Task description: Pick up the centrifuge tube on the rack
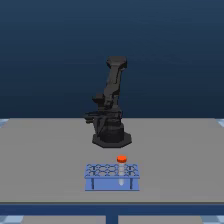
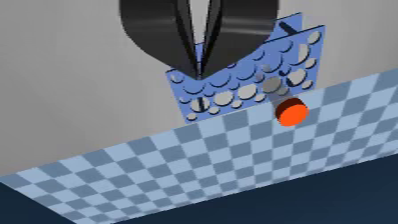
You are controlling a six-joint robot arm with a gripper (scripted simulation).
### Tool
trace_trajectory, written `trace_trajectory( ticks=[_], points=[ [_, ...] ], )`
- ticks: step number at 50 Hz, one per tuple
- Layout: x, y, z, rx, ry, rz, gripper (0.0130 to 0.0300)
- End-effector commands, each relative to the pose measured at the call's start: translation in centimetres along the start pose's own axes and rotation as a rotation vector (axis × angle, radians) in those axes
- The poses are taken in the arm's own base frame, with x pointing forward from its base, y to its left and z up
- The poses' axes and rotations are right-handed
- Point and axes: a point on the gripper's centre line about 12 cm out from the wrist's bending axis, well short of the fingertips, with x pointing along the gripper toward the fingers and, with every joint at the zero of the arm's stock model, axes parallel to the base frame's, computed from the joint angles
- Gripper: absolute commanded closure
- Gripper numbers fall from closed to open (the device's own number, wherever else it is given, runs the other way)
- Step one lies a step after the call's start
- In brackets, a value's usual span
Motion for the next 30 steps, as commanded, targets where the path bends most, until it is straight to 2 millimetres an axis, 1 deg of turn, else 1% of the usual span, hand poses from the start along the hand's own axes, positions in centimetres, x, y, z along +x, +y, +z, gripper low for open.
trace_trajectory(
  ticks=[1,30],
  points=[
    [0.0,0.0,0.0,0.0,0.0,0.0,0.013],
    [0.02,0.03,0.01,0.0,0.0,0.001,0.013]
  ],
)
